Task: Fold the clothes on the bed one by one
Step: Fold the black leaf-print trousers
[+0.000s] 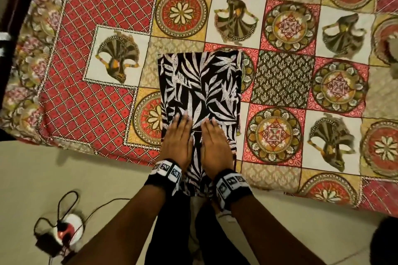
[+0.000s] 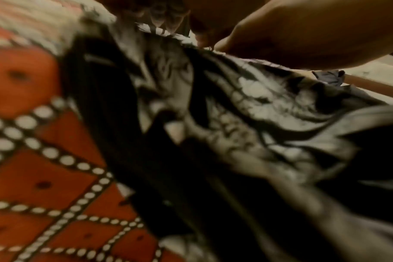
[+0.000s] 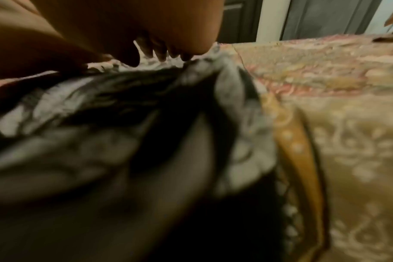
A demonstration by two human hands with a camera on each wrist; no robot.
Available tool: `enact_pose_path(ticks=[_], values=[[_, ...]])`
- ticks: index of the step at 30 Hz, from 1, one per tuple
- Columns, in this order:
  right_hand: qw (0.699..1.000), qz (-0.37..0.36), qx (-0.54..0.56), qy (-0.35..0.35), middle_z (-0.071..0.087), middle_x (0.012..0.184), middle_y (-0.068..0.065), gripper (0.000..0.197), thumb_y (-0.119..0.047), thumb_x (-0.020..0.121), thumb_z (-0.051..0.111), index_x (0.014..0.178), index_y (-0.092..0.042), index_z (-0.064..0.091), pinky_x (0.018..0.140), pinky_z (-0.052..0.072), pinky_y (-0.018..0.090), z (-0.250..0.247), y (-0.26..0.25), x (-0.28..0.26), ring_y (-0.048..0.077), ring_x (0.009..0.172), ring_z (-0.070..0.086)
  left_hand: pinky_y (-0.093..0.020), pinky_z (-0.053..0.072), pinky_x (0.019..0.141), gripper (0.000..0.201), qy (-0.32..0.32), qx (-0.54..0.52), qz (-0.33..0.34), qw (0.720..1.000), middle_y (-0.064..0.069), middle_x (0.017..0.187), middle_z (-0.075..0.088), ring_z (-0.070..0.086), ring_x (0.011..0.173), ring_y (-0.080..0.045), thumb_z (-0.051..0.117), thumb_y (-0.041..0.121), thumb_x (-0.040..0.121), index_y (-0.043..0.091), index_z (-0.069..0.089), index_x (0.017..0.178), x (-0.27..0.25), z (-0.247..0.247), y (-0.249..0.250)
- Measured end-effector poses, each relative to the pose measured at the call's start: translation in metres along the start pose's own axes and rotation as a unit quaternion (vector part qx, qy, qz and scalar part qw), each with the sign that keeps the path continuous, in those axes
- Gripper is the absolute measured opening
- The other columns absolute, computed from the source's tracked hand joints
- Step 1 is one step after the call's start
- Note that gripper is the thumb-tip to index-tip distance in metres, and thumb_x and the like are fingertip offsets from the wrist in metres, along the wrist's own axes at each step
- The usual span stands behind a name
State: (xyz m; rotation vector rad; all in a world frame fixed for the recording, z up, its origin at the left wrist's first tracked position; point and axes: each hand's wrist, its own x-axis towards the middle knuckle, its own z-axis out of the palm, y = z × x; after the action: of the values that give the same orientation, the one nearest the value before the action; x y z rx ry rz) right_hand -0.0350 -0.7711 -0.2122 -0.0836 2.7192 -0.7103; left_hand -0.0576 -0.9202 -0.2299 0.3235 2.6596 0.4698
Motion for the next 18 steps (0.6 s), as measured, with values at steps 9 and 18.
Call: enact_pose_path(ticks=[9,18], values=[[0.969,0.219,-0.073,0.084,0.013,0.168,0.013,0.092,-0.072,0.097,0.03,0.16,-0.007,0.017,0.125,0.009,0.055,0.009,0.048,0.004,0.028,0.156,0.006,-0.046,-0.003,0.124,0.094,0.032,0.052,-0.168,0.984,-0.004,0.167,-0.011,-0.011,0.153,-0.025,0.016,0.078,0.091,0.016,-0.003,0.159,0.013,0.01,-0.024],[0.996,-0.004,-0.079,-0.028,0.01,0.168,0.011,0.062,-0.033,0.105,0.027,0.16,-0.008,0.012,0.126,0.014,0.049,-0.011,0.011,0.118,0.028,0.156,0.004,-0.047,0.005,0.125,0.069,0.018,0.049,-0.016,0.999,-0.013,0.166,-0.006,-0.008,0.153,-0.028,0.035,0.031,0.102,0.007,0.001,0.158,0.109,-0.038,-0.017]])
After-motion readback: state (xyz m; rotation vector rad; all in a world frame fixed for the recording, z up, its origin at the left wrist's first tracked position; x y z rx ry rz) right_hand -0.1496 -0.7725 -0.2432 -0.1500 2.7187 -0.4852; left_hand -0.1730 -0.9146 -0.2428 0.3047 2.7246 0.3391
